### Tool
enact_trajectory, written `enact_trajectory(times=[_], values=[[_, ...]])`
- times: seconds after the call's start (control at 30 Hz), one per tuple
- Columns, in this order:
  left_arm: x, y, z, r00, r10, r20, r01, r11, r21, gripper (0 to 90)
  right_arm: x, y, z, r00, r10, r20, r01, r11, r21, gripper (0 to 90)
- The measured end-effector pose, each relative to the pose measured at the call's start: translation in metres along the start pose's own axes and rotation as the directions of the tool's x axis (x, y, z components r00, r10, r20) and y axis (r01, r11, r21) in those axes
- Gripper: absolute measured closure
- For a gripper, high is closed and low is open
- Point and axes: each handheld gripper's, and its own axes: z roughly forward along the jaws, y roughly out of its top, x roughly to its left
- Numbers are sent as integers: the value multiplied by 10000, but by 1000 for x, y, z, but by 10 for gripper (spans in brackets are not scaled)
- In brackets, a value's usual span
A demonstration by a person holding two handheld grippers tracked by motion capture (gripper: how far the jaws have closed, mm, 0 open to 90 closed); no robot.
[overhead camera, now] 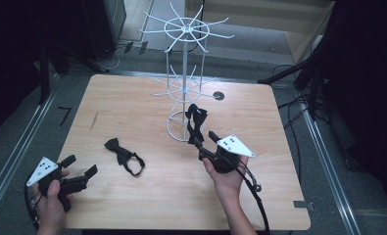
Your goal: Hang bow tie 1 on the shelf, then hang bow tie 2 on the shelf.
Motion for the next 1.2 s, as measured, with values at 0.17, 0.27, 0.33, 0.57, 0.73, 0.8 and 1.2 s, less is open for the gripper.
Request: enact_trajectory(times=[0.17, 0.27, 0.33, 0.57, 0.73, 0.8, 1.2], values=[[0, 0, 0, 10000, 2, 5, -2, 10000, -4, 27, 15, -9, 7, 9992, -178, -365, 185, 9997, 189, 466], [0, 0, 0, 10000, -16, 14, 16, 10000, -1, 27, 21, -13, 11, 9986, -126, -513, 143, 9994, 326, 469], [0, 0, 0, 10000, -44, 6, 44, 10000, -6, 28, 25, -16, 13, 9981, -82, -617, 105, 9993, 364, 471], [0, 0, 0, 10000, -14, 24, 14, 10000, -2, 28, 42, -24, 21, 9951, -18, -991, 77, 9982, 593, 483], [0, 0, 0, 10000, 1, 11, -1, 10000, -2, 28, 51, -28, 27, 9929, 17, -1190, 67, 9975, 697, 483], [0, 0, 0, 10000, -10, 18, 10, 10000, -1, 28, 55, -29, 29, 9922, 16, -1248, 77, 9973, 735, 483], [0, 0, 0, 10000, 3, 12, -3, 10000, -5, 28, 66, -35, 39, 9894, -37, -1452, 193, 9942, 1062, 492]])
